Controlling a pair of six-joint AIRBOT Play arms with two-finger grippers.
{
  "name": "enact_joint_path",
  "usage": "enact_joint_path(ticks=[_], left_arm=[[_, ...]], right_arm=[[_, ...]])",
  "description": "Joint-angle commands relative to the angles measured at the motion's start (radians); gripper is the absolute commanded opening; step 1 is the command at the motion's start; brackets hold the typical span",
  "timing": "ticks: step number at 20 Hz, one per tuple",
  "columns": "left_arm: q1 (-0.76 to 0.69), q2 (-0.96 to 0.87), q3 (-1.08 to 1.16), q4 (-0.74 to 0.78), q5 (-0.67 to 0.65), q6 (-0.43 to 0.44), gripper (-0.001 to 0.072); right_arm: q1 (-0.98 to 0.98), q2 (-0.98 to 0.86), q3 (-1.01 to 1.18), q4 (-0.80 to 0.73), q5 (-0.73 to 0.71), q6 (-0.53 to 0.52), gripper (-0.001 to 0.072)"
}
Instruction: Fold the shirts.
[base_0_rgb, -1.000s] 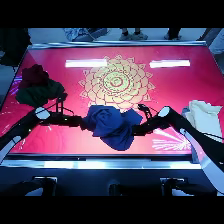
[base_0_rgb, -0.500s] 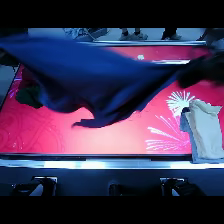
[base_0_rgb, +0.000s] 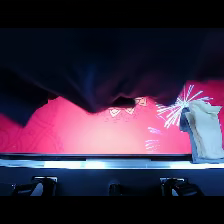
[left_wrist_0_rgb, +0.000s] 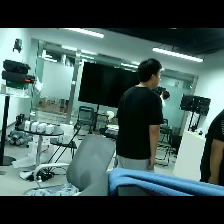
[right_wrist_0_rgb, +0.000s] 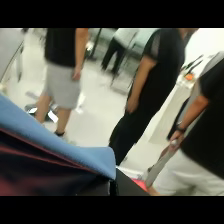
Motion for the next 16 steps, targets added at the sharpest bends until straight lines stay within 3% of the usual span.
enact_joint_path(ticks=[1,6,10,11,14,16], left_arm=[[0.005,-0.004,0.008,0.005,-0.064,-0.007,0.0028],[0.005,-0.119,-0.113,0.006,-0.382,0.027,0.0028],[0.004,-0.271,-0.393,0.005,-0.38,0.045,0.0029],[0.004,-0.331,-0.451,0.005,-0.345,0.05,0.0029],[0.004,-0.542,-0.5,-0.003,-0.214,0.05,0.0029],[0.004,-0.665,-0.489,-0.05,-0.156,0.05,0.0029]], right_arm=[[-0.001,-0.021,0.008,-0.025,-0.046,0.007,0.0045],[-0.001,-0.265,0.008,-0.025,0.101,-0.034,0.0044],[-0.001,-0.617,0.008,-0.018,0.018,-0.028,0.0047],[-0.001,-0.704,0.008,-0.009,-0.029,0.028,0.0047],[-0.001,-0.895,0.008,0.048,-0.118,0.365,0.0047],[-0.001,-0.981,0.008,0.118,-0.132,0.458,0.0048]])
